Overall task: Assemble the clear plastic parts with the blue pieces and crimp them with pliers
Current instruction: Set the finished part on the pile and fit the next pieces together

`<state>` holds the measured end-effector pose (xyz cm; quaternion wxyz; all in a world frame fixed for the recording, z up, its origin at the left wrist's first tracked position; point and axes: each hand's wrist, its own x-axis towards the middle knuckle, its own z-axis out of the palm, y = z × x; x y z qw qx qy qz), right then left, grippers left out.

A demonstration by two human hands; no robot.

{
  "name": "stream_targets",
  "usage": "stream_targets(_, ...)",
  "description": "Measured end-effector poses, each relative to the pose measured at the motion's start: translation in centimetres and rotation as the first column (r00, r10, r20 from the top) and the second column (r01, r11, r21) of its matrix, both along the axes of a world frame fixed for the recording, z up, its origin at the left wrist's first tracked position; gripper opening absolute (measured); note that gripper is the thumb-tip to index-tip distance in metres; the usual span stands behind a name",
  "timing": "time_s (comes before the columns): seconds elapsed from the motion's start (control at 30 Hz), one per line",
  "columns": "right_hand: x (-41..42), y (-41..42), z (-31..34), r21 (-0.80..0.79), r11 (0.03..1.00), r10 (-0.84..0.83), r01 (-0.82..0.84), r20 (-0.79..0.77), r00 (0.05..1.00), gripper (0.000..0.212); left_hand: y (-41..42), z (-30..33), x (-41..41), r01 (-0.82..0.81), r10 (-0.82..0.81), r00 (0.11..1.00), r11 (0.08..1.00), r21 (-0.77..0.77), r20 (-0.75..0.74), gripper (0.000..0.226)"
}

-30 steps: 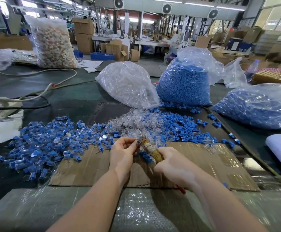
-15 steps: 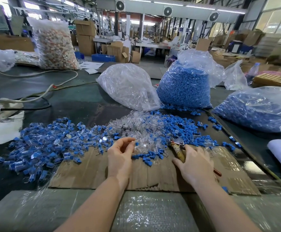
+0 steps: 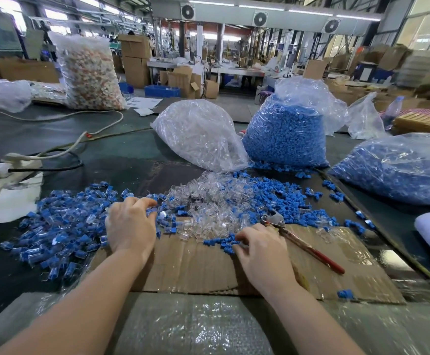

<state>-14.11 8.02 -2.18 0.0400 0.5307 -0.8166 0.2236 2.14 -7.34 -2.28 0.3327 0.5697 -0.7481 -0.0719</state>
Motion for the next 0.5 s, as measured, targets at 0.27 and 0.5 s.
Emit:
stream_targets(0.27, 0.3, -0.5, -0.7, -0.016, 1.0, -0.014, 0.014, -0.035, 0.999, 0.013, 2.1, -0.7, -1.5, 0.388, -0.387, 0.921, 0.921, 0.019, -0.052, 0.009)
stream_targets(0.5, 0.2, -0.5, -2.0, -0.059, 0.998, 0.011, -0.013, -0.026, 1.0, 0.013, 1.9, -0.6, -1.5, 0.44, -0.444, 0.895, 0.895, 0.078, 0.05, 0.024)
